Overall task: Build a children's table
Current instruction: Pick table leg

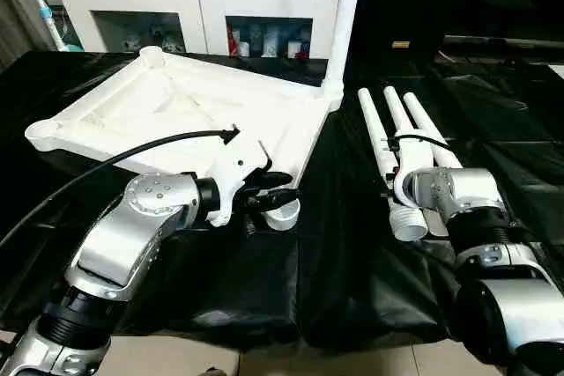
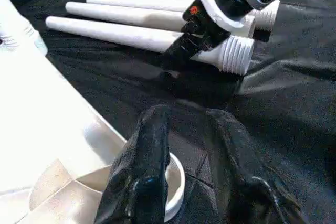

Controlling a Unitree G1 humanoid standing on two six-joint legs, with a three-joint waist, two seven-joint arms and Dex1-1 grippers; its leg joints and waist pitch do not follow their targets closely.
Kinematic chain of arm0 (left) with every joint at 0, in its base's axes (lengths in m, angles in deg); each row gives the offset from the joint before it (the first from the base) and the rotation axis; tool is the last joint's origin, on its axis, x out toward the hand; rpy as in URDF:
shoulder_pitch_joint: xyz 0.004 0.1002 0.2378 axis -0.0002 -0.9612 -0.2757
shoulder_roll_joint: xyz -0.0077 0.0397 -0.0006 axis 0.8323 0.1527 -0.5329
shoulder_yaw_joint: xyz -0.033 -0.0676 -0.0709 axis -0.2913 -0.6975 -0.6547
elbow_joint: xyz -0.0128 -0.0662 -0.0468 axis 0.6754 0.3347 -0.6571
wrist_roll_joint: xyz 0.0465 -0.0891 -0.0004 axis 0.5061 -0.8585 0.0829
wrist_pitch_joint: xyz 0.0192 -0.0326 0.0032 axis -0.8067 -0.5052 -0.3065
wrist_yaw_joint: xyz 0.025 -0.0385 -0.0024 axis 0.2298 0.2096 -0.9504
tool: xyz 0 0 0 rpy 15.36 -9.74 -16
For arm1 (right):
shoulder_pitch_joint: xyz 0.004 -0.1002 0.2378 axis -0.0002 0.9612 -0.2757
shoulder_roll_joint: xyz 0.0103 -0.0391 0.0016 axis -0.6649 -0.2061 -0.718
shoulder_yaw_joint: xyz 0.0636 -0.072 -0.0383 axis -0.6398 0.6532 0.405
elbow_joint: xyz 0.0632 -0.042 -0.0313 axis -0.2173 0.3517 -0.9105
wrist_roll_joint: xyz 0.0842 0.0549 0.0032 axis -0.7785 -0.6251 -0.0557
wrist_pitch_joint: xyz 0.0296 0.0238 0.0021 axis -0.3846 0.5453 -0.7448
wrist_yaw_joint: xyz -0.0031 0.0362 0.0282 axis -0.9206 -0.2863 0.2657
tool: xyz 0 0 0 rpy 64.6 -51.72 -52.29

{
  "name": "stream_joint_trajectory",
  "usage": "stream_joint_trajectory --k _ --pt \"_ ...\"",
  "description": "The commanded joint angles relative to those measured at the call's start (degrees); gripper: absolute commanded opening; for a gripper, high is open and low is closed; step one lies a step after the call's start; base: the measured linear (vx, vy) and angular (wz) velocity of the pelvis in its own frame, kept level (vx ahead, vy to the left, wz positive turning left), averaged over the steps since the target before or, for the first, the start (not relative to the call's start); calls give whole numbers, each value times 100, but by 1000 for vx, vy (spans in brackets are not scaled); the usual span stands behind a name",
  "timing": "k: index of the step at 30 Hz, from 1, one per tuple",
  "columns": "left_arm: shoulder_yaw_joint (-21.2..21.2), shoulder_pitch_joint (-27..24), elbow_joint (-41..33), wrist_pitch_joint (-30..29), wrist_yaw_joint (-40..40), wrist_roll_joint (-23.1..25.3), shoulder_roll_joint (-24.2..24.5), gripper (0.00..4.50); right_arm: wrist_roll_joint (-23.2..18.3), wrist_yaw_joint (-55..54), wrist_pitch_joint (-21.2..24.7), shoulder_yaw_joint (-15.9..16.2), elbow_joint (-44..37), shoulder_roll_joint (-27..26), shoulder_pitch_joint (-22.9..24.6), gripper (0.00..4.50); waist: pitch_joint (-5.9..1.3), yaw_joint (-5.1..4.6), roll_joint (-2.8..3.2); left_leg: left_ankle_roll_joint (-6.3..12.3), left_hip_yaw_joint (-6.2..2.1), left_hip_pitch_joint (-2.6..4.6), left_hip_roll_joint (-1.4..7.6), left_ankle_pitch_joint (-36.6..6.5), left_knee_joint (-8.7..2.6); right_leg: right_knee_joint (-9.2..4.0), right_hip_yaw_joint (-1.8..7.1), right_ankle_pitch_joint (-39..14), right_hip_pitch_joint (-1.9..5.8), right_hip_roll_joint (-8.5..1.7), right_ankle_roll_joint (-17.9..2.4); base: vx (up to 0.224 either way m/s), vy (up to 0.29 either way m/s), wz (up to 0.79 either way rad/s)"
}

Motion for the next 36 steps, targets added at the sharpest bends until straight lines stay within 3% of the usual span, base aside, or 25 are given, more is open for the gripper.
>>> stream_joint_trajectory --k 1,15,21,26,30,33,36 --pt "40 28 -160 -42 -5 23 63 134 -56 1 123 -59 183 27 -3 303 -390 27 -37 -62 -84 53 234 -835 -346 -401 299 -970 315 -436 -1012 0 0 0" --pt "73 71 -83 33 -22 43 50 134 -165 -339 -124 -384 234 36 -9 189 -389 19 -11 -110 -89 57 235 -920 -349 -407 294 -981 309 -431 -1014 0 0 0" --pt "48 104 -64 52 -4 30 67 134 -306 -574 -253 -663 -50 -20 -16 183 -396 23 -8 -103 -86 52 227 -881 -345 -397 294 -886 314 -427 -1015 0 0 0" --pt "59 103 -56 72 3 40 77 134 -342 -507 -442 -662 -184 -55 1 183 -398 15 -5 -86 -87 47 228 -857 -346 -392 289 -819 317 -426 -1034 0 0 0" --pt "42 146 -67 110 -11 37 54 134 -482 -403 -1155 -748 -779 -114 67 183 -402 17 -10 -42 -84 45 234 -781 -344 -381 293 -752 316 -428 -1012 0 0 0" --pt "-45 235 -48 208 -94 16 -39 134 -703 -297 -2010 -988 -1305 -211 140 183 -396 27 -50 6 -72 45 240 -821 -344 -392 302 -838 310 -439 -970 0 0 0" --pt "-225 367 43 408 -279 -20 -229 134 -859 -250 -2655 -1160 -1643 -294 166 182 -401 45 -43 41 -70 56 242 -767 -339 -387 300 -791 303 -431 -948 0 0 0"
